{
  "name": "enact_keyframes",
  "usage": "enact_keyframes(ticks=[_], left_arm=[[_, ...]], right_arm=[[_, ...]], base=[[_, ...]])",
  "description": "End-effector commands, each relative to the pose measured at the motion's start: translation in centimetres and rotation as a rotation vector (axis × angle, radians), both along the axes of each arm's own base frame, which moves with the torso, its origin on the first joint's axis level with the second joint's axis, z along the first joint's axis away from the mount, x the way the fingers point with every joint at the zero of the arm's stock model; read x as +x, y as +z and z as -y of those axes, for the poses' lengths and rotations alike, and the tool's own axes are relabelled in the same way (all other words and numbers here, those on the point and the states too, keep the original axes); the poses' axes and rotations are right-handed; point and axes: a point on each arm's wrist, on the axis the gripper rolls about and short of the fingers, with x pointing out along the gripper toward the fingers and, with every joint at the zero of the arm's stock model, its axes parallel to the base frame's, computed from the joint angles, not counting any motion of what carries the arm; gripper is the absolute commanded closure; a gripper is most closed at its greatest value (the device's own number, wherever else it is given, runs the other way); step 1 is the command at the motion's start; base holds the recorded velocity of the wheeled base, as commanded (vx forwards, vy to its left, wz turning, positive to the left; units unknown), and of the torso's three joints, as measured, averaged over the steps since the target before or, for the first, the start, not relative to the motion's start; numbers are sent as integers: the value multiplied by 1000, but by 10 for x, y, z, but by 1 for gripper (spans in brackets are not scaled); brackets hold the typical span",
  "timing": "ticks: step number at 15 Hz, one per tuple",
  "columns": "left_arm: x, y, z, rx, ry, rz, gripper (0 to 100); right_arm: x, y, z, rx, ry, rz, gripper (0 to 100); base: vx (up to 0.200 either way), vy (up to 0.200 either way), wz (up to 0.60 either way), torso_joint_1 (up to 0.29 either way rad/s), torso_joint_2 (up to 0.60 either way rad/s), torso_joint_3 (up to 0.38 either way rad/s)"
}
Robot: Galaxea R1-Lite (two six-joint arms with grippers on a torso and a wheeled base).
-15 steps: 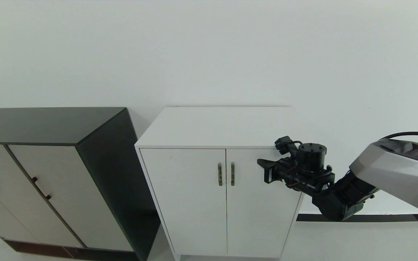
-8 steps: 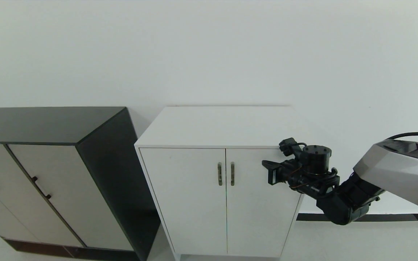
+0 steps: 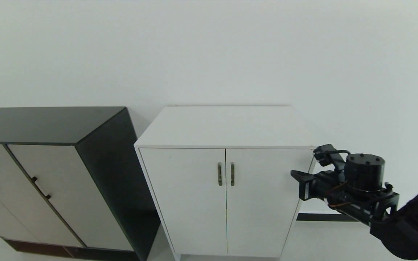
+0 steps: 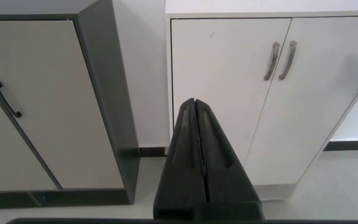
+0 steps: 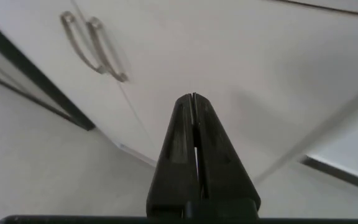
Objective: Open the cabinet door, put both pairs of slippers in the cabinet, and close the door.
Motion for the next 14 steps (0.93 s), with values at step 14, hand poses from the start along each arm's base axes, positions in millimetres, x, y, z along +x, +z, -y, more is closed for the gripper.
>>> enact_keyframes(ticks=[14], left_arm=[[0,0,0,-3,0,2,100]], right_arm=[[-231,16,118,-64,-464,-46,100]], base=[[0,0,0,0,0,0]])
